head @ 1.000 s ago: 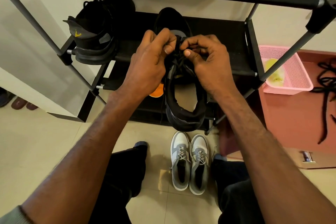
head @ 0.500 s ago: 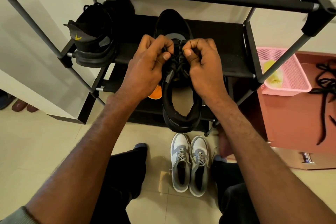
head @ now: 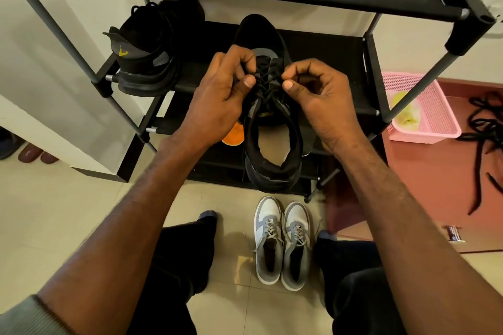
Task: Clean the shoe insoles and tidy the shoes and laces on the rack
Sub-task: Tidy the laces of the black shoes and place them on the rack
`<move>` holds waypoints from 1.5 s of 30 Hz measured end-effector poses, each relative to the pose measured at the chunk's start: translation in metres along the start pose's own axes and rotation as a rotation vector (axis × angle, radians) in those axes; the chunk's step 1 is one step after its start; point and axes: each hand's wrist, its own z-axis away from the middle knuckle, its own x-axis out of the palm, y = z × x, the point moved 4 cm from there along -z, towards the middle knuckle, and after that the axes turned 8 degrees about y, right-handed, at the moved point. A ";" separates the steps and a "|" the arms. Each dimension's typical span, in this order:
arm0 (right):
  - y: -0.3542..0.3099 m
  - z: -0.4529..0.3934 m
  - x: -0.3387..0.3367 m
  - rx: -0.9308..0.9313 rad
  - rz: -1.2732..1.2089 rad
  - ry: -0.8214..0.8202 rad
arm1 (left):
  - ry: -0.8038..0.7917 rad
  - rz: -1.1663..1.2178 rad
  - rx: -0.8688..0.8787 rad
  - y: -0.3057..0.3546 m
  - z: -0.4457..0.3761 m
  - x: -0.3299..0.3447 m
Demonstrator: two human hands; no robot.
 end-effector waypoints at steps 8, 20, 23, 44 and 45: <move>-0.002 0.002 -0.001 -0.023 -0.012 -0.060 | -0.058 -0.028 -0.008 0.005 0.007 -0.005; -0.005 0.007 0.011 -0.049 0.075 0.062 | -0.012 -0.082 0.010 0.014 0.005 0.001; -0.004 0.006 0.010 -0.027 0.045 0.124 | -0.047 -0.028 -0.001 0.014 0.004 0.001; -0.001 0.013 0.023 -0.007 0.046 0.219 | 0.048 -0.296 -0.072 0.021 -0.006 0.011; -0.001 0.014 0.023 -0.011 0.045 0.228 | 0.050 -0.250 -0.085 0.018 -0.007 0.010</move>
